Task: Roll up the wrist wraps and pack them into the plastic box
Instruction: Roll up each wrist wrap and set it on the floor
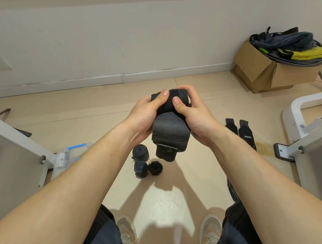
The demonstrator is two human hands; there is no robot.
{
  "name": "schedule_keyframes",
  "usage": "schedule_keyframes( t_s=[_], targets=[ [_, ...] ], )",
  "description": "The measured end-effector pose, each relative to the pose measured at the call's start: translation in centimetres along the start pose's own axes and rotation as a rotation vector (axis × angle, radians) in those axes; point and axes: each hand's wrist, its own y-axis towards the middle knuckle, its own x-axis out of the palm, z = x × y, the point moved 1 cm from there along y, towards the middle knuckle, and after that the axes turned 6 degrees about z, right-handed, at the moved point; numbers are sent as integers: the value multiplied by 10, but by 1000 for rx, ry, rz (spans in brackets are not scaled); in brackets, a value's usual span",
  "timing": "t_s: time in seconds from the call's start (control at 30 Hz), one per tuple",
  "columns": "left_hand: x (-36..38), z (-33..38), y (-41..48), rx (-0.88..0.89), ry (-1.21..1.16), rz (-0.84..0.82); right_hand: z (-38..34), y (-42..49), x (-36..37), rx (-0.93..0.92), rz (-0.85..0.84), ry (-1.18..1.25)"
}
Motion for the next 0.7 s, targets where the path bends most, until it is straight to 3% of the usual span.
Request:
schedule_keyframes(
  t_s=[0.13,0.37,0.57,0.7],
  targets=[
    [-2,2,0,-3,-46,26,1,-1,1,62,-3,29],
    [-11,7,11,51,-130,152,5,2,-1,87,168,-92],
    [-21,7,18,47,-238,264,7,-5,-2,64,22,-299],
    [-32,9,24,77,-233,371,5,-7,-8,92,44,-269]
  ],
)
